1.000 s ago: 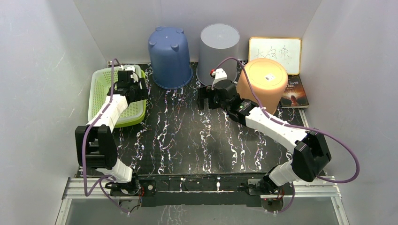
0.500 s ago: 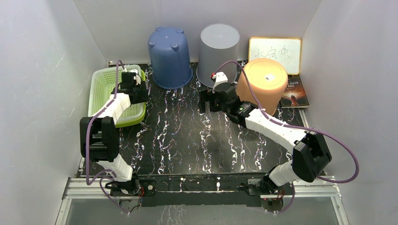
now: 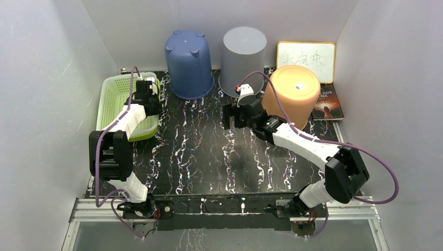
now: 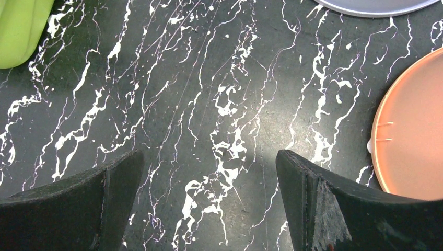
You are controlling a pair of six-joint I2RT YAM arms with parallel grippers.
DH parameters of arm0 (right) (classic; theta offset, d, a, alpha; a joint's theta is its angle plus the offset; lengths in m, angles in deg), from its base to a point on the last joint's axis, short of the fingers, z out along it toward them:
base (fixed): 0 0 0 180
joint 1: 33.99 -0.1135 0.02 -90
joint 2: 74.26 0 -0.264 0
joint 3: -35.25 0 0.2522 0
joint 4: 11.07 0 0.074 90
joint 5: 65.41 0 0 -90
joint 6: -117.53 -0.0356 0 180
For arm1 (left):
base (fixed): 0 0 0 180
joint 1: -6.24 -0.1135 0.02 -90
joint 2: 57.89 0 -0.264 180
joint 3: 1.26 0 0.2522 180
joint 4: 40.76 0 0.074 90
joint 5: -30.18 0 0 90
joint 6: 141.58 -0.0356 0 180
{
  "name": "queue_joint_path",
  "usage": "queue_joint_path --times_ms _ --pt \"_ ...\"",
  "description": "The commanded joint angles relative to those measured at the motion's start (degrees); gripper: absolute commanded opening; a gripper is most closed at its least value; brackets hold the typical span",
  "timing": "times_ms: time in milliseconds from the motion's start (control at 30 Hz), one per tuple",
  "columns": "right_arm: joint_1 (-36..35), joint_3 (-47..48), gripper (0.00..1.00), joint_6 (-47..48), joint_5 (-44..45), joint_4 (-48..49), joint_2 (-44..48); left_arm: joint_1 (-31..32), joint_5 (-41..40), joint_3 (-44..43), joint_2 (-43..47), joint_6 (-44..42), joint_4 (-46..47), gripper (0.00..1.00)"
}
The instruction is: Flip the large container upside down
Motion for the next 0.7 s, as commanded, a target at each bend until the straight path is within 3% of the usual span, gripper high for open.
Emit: queue_joint_path --times_ms 0,400,667 --pt "0.14 -0.24 0.98 -0.03 1.29 3.33 1.83 -0.52 -0.85 0.55 2.99 -0.27 -1.87 0.0" --pt "0.72 -0.71 0.98 -0.03 1.9 3.42 1.96 -0.29 -2.19 -14.07 14.73 -0.91 -17.84 0.0" --pt "0.83 2.52 0.97 1.57 0.79 1.98 2.37 -0.16 3.76 -20.0 24.52 0.14 -24.6 0.0"
